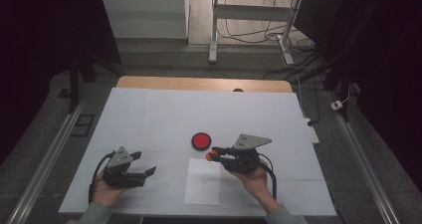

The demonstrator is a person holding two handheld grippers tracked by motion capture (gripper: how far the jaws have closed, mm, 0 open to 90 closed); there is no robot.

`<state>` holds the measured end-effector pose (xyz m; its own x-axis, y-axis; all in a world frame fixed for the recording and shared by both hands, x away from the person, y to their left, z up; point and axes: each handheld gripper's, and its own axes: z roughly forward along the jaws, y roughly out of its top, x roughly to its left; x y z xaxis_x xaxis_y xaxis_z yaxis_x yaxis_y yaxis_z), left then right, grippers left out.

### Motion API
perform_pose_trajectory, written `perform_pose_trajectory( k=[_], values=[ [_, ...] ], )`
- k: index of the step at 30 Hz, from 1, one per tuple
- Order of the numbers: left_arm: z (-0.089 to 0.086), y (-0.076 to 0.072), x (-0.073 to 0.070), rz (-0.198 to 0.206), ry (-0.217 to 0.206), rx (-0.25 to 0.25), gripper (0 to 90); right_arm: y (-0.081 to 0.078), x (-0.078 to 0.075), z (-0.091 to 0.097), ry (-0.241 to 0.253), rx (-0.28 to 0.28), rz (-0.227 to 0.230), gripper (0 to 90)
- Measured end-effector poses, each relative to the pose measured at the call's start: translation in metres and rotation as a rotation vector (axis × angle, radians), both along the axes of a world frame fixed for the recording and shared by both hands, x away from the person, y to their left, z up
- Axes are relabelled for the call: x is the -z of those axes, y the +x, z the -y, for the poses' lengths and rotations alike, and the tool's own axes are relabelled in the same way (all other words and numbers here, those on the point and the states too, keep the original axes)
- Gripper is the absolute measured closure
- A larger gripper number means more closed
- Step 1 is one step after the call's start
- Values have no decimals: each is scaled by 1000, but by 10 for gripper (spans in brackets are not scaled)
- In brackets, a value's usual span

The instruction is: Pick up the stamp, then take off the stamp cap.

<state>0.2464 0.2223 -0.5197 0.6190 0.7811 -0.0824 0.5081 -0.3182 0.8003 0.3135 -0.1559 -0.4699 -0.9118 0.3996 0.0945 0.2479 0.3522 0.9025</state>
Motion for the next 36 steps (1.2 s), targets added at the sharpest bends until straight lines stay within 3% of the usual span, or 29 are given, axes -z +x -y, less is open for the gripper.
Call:
perform_pose_trajectory(
  k=[20, 25, 36],
  values=[
    [0, 1, -5, -1, -48, -4, 228, 1, 1, 0, -10, -8, -5, 729],
    [5, 2, -10, 5, -56, 24, 229, 2, 1, 1, -10, -9, -7, 729],
    [22, 9, -21, 20, -31, 79, 230, 2, -1, 3, -2, 0, -7, 729]
  ],
)
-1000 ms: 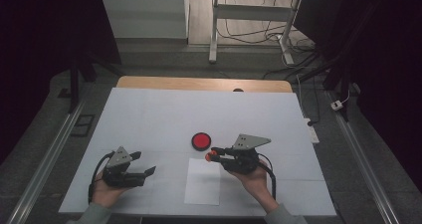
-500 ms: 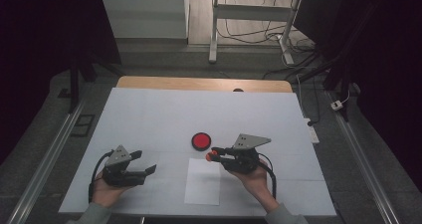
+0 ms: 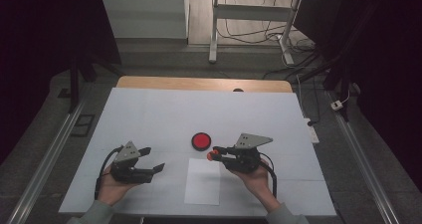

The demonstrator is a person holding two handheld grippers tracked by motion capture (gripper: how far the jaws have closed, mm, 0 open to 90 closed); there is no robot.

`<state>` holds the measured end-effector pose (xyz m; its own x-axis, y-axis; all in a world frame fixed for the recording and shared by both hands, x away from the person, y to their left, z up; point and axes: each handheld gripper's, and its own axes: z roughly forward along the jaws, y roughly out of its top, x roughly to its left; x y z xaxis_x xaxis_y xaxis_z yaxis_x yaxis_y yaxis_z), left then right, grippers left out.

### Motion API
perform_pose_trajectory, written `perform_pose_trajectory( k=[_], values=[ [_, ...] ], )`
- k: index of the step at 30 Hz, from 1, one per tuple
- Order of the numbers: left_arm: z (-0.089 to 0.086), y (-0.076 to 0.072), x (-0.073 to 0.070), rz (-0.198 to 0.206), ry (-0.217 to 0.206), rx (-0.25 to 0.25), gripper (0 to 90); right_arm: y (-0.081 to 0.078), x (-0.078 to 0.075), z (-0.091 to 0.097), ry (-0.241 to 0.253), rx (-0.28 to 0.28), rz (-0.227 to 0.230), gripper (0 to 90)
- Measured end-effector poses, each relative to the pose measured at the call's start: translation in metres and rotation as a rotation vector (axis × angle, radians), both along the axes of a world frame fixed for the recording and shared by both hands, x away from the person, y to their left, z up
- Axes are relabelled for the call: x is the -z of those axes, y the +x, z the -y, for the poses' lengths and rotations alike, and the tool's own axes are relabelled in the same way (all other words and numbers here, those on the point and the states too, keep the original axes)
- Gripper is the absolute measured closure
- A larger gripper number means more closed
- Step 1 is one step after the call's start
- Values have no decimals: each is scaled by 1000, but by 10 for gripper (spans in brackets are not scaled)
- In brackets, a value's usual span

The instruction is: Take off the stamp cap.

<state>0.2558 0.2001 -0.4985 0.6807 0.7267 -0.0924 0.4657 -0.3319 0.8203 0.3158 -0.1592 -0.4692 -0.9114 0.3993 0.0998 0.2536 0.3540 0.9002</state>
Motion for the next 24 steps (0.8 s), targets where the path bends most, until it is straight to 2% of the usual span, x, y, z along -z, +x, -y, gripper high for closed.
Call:
perform_pose_trajectory(
  k=[24],
  values=[
    [35, 16, -14, 14, 32, 90, 231, 0, -1, 2, 7, 17, 9, 729]
  ],
)
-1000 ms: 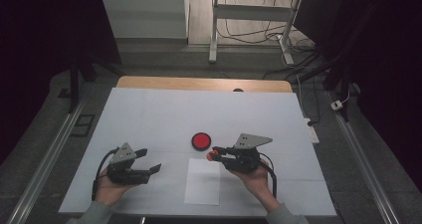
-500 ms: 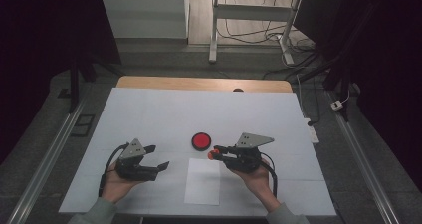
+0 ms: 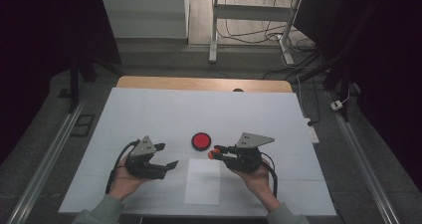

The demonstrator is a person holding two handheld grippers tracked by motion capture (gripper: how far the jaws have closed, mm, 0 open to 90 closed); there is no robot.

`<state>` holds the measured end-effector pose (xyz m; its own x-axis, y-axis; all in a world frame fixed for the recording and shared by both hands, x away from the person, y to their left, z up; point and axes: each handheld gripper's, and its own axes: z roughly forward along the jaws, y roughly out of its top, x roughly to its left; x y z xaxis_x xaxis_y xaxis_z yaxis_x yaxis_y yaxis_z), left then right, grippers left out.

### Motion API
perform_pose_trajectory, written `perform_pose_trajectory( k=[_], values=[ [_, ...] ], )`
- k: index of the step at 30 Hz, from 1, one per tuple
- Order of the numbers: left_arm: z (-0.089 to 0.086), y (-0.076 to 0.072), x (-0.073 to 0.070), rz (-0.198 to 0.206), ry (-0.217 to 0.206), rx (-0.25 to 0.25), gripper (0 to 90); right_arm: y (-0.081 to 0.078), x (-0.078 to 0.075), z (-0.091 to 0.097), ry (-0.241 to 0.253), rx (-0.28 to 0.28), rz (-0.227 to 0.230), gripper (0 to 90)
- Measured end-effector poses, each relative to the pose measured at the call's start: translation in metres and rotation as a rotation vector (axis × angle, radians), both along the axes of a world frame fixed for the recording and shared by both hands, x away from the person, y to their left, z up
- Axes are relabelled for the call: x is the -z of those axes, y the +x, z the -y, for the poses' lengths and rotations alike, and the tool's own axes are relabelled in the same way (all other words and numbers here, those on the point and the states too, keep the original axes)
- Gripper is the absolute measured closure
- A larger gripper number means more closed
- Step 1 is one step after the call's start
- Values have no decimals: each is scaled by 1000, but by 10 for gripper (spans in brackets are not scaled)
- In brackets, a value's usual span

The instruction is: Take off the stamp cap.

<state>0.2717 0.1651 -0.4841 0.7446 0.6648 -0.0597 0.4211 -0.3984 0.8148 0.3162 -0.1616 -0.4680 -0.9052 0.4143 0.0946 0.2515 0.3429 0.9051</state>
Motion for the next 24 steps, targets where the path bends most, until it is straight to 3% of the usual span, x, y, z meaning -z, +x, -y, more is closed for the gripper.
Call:
perform_pose_trajectory(
  k=[24],
  values=[
    [29, 11, -2, 8, 23, 56, 245, -1, -1, 0, 3, 2, 11, 729]
  ],
)
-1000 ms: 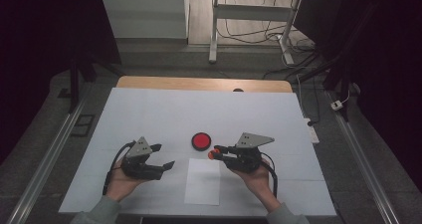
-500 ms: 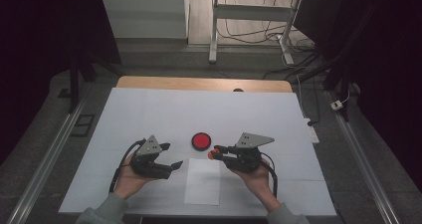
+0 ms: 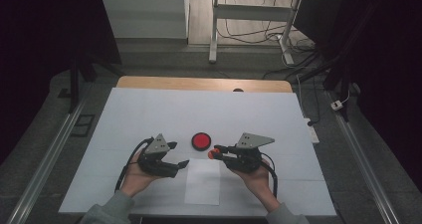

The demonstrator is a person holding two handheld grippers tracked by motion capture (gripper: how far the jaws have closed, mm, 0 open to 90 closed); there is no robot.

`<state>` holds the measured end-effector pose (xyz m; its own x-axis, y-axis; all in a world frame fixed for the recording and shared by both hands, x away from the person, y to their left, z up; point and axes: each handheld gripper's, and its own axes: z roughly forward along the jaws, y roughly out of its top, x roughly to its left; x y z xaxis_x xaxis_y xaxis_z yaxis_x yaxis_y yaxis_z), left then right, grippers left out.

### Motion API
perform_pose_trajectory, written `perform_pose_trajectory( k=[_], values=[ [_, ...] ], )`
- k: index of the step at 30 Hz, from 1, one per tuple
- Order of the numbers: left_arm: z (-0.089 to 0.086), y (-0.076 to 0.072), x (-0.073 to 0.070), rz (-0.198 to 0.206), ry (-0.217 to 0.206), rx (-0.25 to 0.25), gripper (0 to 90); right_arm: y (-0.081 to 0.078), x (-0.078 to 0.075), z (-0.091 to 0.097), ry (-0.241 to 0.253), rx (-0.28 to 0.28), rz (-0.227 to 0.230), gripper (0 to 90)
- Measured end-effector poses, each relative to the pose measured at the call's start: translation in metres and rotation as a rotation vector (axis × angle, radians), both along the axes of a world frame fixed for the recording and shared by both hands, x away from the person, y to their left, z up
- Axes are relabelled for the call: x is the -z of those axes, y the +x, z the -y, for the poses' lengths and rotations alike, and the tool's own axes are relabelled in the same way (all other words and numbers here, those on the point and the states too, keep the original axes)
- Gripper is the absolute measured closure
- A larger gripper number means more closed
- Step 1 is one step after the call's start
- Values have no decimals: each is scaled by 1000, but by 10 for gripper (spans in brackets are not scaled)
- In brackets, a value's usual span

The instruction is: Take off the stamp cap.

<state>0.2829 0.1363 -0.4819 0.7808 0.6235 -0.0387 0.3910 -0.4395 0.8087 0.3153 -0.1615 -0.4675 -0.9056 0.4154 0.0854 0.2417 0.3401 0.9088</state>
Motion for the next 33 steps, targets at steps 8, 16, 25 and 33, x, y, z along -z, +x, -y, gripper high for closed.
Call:
perform_pose_trajectory(
  k=[8, 16, 25, 33],
  values=[
    [9, 3, 0, 2, 8, 18, 253, 0, 1, -1, -2, -2, -4, 729],
    [19, 5, -1, 3, 16, 36, 253, 0, 1, -2, -4, -5, -7, 729],
    [30, 7, 3, 0, 38, 60, 255, 1, 3, -2, -11, -7, -11, 729],
    [40, 6, 2, 7, 45, 79, 255, 0, 4, -4, -4, -8, -13, 729]
  ],
)
